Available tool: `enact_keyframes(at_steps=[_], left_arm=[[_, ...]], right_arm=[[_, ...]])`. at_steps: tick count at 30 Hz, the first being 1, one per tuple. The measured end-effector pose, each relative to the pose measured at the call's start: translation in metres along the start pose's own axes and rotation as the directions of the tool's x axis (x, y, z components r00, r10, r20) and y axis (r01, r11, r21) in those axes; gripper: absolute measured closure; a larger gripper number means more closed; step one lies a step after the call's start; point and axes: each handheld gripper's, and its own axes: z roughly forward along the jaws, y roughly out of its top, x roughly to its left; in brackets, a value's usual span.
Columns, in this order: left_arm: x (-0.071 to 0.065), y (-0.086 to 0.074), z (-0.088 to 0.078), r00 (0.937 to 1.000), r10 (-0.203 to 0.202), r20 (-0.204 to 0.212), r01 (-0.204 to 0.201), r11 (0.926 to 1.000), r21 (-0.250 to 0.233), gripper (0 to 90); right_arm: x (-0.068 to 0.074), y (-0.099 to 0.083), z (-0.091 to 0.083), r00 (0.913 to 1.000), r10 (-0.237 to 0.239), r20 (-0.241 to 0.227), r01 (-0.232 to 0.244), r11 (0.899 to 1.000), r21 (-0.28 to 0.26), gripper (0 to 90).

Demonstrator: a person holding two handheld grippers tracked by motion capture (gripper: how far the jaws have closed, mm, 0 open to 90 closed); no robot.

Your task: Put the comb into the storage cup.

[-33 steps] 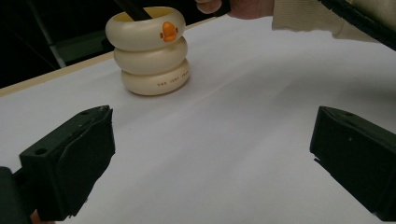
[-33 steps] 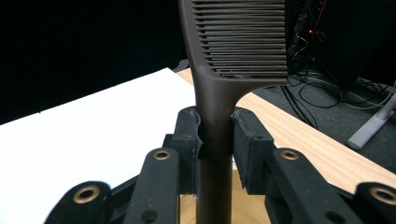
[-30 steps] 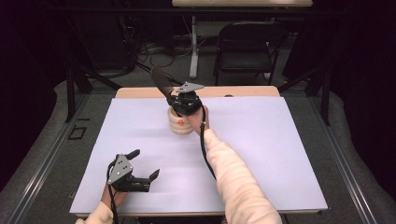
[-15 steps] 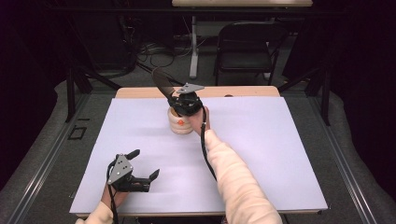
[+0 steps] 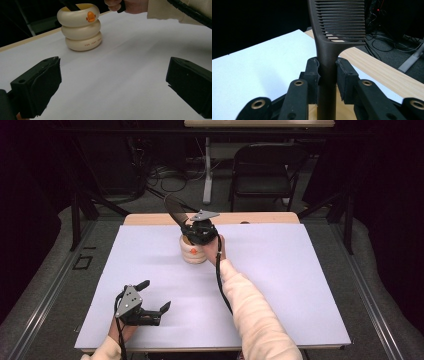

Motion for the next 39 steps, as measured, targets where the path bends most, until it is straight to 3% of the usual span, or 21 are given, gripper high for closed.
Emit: enact_keyframes(at_steps=[39], left_arm=[[0.000,0.000,0.000,1.0000,0.001,0.001,-0.001,1.0000,0.002,0.2]], right_arm=[[-0.004,-0.011,0.006,0.9999,0.014,0.004,-0.015,0.998,0.065,72.2]])
